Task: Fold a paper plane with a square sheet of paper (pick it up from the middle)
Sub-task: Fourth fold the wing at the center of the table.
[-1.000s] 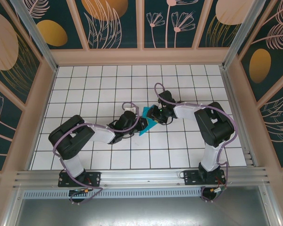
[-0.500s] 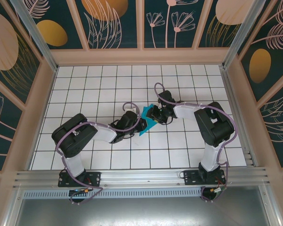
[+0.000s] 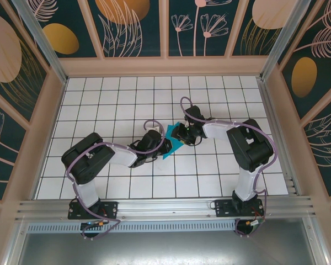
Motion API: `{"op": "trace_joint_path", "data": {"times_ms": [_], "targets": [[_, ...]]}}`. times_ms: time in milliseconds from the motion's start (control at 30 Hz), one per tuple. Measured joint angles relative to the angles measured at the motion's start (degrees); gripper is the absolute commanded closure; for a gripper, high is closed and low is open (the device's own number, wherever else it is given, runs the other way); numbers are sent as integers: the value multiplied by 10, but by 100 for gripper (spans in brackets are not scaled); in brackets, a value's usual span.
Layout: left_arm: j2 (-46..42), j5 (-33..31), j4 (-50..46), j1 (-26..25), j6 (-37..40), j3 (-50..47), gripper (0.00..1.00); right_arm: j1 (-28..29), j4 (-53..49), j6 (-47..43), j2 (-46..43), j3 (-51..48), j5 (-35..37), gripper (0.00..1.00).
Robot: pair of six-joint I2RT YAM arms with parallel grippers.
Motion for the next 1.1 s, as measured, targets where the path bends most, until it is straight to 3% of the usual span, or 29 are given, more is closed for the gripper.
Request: {"op": "trace_joint_path", "data": {"times_ms": [1100], "targets": [[6,-19,-19,0,0,8,88,12,-4,0,5,6,29,61]]}}
